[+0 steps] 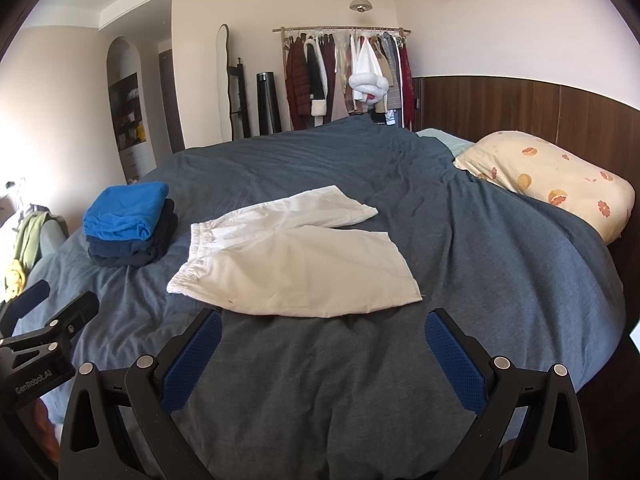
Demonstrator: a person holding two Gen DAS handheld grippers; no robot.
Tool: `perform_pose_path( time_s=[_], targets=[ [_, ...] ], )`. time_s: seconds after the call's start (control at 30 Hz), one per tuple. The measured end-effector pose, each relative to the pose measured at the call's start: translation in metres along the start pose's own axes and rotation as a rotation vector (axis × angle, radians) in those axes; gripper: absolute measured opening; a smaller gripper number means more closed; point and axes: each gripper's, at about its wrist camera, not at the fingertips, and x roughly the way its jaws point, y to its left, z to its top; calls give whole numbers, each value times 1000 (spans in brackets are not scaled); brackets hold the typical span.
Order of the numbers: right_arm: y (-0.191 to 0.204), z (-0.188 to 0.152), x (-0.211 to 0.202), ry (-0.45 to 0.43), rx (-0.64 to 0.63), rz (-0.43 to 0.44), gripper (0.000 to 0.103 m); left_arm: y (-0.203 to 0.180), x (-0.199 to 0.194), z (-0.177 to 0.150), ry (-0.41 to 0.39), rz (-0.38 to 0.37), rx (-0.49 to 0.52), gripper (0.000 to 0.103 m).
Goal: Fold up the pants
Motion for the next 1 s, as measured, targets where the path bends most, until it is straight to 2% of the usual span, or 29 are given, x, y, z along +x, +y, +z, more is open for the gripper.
perform_pose_path(
  time_s=[0.43,0.83,1.0],
  targets=[
    [3,-4,8,13,-9,2,103,2,2,-2,6,2,2,103],
    [4,-3,34,49,-59,-26,103,6,31,-6,56,28,29,103],
    [8,-2,52,66,-107,-50,102,6,50,-8,89,39,53,98]
  ],
)
